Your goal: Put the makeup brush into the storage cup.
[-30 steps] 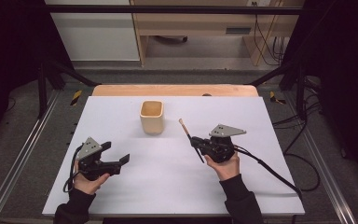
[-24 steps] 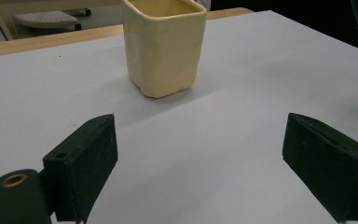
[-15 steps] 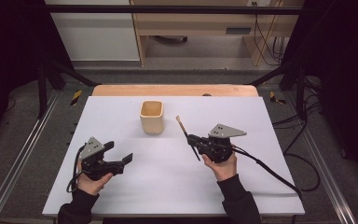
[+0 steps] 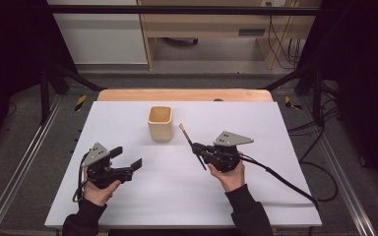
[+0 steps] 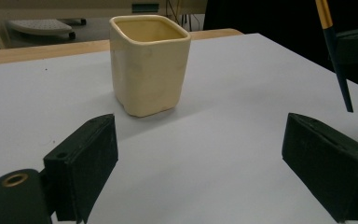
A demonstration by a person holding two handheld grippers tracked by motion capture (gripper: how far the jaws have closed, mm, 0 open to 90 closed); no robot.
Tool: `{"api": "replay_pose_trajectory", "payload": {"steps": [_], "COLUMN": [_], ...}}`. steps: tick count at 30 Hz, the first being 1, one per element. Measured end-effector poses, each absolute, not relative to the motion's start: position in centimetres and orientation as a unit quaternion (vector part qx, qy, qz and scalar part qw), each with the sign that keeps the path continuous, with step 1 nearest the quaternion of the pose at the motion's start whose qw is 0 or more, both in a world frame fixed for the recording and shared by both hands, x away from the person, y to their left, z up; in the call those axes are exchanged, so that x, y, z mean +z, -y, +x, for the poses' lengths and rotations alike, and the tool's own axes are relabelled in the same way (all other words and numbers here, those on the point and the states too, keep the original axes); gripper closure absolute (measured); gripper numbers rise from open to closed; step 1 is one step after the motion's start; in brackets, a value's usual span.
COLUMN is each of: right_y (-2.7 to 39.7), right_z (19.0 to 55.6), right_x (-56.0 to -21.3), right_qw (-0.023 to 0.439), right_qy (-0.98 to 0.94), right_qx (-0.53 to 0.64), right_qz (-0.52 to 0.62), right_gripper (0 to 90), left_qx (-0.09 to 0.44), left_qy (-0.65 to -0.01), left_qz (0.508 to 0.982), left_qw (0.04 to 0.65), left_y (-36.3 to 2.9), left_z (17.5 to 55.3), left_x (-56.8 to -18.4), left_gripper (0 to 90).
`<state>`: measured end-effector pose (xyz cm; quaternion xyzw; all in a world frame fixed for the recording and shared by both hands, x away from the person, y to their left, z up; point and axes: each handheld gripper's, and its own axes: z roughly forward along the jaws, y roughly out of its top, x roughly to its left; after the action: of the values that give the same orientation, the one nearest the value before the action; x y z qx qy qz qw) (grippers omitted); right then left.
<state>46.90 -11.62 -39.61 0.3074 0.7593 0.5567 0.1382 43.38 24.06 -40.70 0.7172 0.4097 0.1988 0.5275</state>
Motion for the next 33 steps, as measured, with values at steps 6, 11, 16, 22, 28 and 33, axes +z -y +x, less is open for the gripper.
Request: {"api": "replay_pose_trajectory", "payload": {"steps": [6, 11, 16, 22, 28, 33], "right_y": [11.4, 11.3, 10.8, 10.2, 10.1, 9.6], "right_z": [46.9, 46.8, 46.6, 46.5, 46.4, 46.2], "right_x": [-39.6, -39.4, -39.4, -39.3, -39.1, -38.9], "right_qw": [0.134, 0.138, 0.135, 0.133, 0.134, 0.138], "right_qy": [-0.758, -0.759, -0.760, -0.760, -0.758, -0.760], "right_qx": [0.561, 0.560, 0.561, 0.565, 0.568, 0.567], "right_qz": [0.306, 0.303, 0.299, 0.293, 0.292, 0.286], "right_gripper": [83.7, 83.7, 83.7, 83.7, 83.7, 83.7], "left_qx": [0.196, 0.195, 0.189, 0.185, 0.178, 0.175], "left_qy": [-0.402, -0.395, -0.392, -0.388, -0.389, -0.391], "left_qz": [0.718, 0.719, 0.717, 0.714, 0.710, 0.705], "left_qw": [0.533, 0.537, 0.544, 0.552, 0.560, 0.565], "left_y": [-23.4, -22.7, -22.3, -21.7, -21.2, -20.9], "left_z": [43.3, 43.3, 43.2, 43.0, 43.0, 43.2], "left_x": [-40.3, -40.1, -39.9, -39.7, -39.6, -39.3], "left_gripper": [9.9, 10.0, 10.0, 10.1, 10.3, 10.5]}}
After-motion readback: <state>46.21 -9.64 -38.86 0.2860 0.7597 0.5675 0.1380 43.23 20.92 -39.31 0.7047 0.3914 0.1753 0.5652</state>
